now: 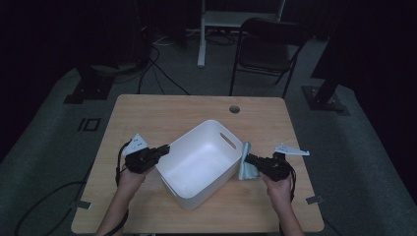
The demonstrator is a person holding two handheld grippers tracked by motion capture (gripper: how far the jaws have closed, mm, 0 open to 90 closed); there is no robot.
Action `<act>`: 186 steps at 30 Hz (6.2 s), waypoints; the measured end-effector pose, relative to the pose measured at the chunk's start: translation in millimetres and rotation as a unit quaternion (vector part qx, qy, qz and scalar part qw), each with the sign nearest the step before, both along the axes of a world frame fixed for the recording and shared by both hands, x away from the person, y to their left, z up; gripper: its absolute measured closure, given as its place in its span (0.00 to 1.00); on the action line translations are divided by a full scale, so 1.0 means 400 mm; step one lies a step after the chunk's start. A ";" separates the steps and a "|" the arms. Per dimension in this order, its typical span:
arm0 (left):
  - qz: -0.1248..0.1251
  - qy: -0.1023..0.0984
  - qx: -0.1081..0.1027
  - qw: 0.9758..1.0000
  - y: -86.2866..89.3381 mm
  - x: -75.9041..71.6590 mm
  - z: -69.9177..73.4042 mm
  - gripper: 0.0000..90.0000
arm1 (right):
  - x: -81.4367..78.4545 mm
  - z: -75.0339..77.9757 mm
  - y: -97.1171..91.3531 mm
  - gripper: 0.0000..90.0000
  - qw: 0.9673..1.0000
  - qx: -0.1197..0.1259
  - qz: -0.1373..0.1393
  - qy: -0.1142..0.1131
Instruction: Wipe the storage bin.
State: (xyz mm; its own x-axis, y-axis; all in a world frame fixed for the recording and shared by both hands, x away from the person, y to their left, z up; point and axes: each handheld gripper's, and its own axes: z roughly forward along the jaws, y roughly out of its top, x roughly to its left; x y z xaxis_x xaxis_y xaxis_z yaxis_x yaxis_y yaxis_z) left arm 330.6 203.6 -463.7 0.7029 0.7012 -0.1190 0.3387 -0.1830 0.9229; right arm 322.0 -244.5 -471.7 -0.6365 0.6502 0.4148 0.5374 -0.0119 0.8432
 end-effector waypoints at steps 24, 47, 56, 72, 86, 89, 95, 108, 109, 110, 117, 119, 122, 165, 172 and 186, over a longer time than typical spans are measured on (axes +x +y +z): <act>0.003 -0.006 0.008 1.000 -0.004 -0.003 0.002 0.98 | -0.018 0.009 0.012 0.96 1.000 0.012 0.009 0.004; 0.010 -0.009 0.011 1.000 -0.012 -0.010 0.002 0.98 | -0.042 0.043 0.050 0.96 0.999 -0.021 0.002 -0.029; 0.011 -0.007 0.009 1.000 -0.013 -0.009 0.001 0.97 | -0.026 0.005 0.049 0.96 1.000 -0.028 -0.003 -0.008; 0.014 -0.010 0.012 1.000 -0.017 -0.009 0.002 0.97 | -0.042 0.016 0.078 0.96 0.999 -0.027 0.012 -0.016; 0.019 -0.010 0.011 1.000 -0.024 -0.011 0.001 0.97 | -0.049 0.018 0.091 0.96 0.999 -0.031 0.019 -0.018; 0.020 -0.012 0.012 1.000 -0.027 -0.012 0.001 0.97 | -0.042 0.004 0.088 0.96 0.999 -0.034 0.015 -0.009; 0.022 -0.014 0.016 1.000 -0.029 -0.012 0.002 0.97 | -0.041 -0.005 0.091 0.96 0.999 -0.037 0.017 0.005; 0.023 -0.016 0.018 0.999 -0.036 -0.012 0.002 0.97 | -0.054 -0.006 0.101 0.96 0.999 -0.037 0.023 0.001; 0.024 -0.017 0.019 0.999 -0.036 -0.012 0.002 0.97 | -0.055 -0.002 0.102 0.96 0.999 -0.039 0.021 0.003; 0.025 -0.017 0.018 0.999 -0.037 -0.012 0.002 0.97 | -0.058 0.001 0.102 0.96 0.999 -0.036 0.024 0.001; 0.023 -0.017 0.019 0.999 -0.037 -0.013 0.002 0.97 | -0.070 0.007 0.115 0.96 0.999 -0.041 0.030 -0.013; 0.025 -0.018 0.021 0.999 -0.038 -0.014 0.003 0.97 | -0.065 -0.005 0.116 0.96 0.998 -0.048 0.029 -0.007; 0.028 -0.019 0.024 0.999 -0.040 -0.014 0.003 0.97 | -0.066 -0.005 0.114 0.96 0.998 -0.047 0.029 0.001; 0.042 -0.024 0.029 0.998 -0.056 -0.022 0.003 0.97 | -0.130 0.004 0.166 0.96 0.997 -0.049 0.051 -0.024; 0.041 -0.023 0.027 0.999 -0.055 -0.020 0.003 0.97 | -0.145 0.020 0.162 0.96 0.997 -0.029 0.066 -0.029; 0.044 -0.022 0.026 0.998 -0.056 -0.021 0.003 0.97 | -0.153 0.008 0.176 0.96 0.996 -0.039 0.077 -0.025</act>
